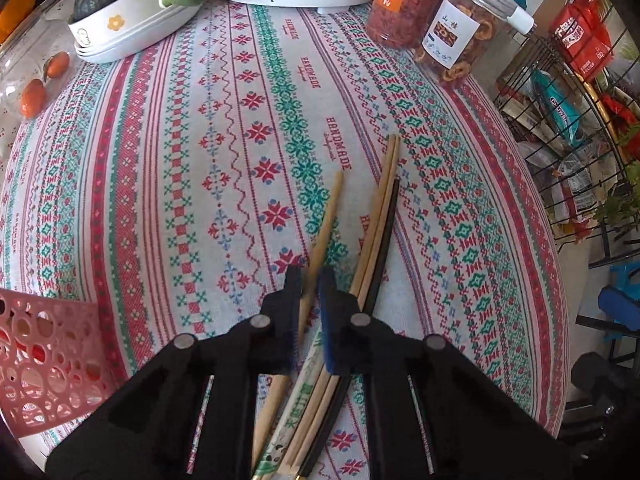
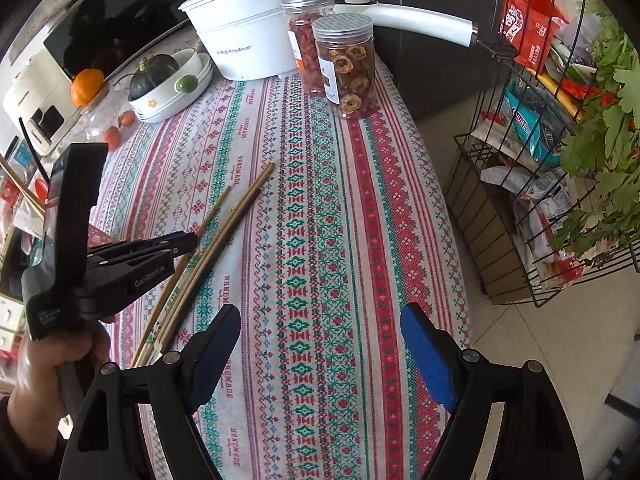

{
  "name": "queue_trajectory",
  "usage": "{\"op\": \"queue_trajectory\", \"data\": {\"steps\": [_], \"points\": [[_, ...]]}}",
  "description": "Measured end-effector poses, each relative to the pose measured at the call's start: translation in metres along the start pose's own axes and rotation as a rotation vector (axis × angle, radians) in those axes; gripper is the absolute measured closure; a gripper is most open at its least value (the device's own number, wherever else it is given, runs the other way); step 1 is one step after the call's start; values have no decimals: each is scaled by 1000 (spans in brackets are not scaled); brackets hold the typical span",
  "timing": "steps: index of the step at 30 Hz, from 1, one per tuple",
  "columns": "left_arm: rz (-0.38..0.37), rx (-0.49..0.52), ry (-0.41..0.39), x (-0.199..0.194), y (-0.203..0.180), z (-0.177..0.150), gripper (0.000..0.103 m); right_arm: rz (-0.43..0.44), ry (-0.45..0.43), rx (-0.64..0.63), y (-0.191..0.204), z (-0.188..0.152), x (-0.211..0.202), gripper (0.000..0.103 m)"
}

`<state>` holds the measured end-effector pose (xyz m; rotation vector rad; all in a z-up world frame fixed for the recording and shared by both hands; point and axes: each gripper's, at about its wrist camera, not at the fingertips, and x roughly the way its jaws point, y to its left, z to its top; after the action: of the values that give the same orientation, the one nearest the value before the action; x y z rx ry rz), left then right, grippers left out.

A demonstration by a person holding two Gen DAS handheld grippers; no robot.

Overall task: Organize utensils
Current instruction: 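Grasp a wooden chopstick from the pile with the left tool and lift, then carry wooden chopstick toward basket with left tool while right tool grasps a black chopstick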

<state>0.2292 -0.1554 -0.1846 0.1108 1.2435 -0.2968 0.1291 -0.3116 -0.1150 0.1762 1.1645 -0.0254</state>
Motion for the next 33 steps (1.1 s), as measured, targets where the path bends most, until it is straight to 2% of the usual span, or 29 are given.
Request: {"op": "queue_trajectory", "data": {"steps": [6,11,17,21,27,33], "points": [[46,40,-16,4,-16,7,93,7,9,37,-6,5,5,20],[64,51,-53,-9,-18,-9,95,4,8,36,-5,4,4,20],[40,82,-131,-59,-7,-37,96,-1,2,20,1,2,2,20],[-1,104,-205,-103,7,-60,96,-9,-1,-2,10,0,1,20],[-48,141,-281,-147,22,-90,96,-19,4,-53,32,-7,3,20],[-67,109,-400,-189,52,-126,96,7,25,-73,51,-12,10,20]]}}
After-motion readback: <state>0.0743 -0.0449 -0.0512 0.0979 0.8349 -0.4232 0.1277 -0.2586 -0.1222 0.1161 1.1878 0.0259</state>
